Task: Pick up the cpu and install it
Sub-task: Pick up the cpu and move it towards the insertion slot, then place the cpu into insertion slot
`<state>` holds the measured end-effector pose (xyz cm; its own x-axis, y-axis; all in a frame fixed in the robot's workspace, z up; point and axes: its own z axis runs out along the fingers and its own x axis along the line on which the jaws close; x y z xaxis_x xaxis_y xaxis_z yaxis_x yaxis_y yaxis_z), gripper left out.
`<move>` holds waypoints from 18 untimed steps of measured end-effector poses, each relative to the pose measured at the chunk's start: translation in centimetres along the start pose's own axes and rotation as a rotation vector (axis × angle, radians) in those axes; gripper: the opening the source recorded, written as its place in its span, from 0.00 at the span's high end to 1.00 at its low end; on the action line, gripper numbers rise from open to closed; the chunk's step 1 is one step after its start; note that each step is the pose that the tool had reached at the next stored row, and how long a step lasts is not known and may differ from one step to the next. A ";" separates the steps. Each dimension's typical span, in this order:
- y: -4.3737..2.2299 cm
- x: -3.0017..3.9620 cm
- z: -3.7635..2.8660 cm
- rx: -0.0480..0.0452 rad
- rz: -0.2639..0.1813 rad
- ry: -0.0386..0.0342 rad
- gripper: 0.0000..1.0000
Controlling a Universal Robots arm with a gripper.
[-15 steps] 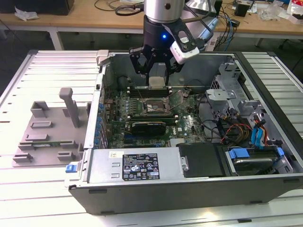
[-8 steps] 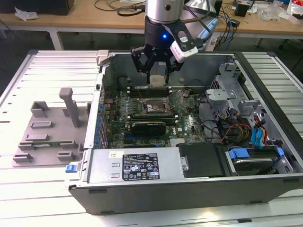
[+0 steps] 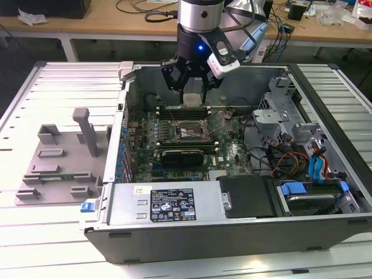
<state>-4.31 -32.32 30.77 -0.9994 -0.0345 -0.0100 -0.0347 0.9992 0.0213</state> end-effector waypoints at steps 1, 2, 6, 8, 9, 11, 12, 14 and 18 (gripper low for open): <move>0.00 0.00 0.00 0.0001 0.000 0.0000 0.46; 0.00 0.01 0.00 0.0002 0.000 0.0001 0.46; 0.01 0.01 0.01 0.0001 0.000 0.0001 0.46; 0.01 0.01 0.01 0.0000 0.000 0.0001 0.46; 0.01 0.01 0.01 0.0001 0.000 0.0001 0.46; 0.01 0.01 0.01 0.0001 0.000 0.0001 0.46; 0.01 0.01 0.02 0.0001 0.000 0.0000 0.46; 0.02 0.01 0.02 0.0001 0.000 0.0001 0.46; 0.02 0.01 0.02 0.0003 0.025 -0.0004 0.46</move>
<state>-4.32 -32.30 30.75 -0.9999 -0.0095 -0.0099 -0.0097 0.9997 0.0213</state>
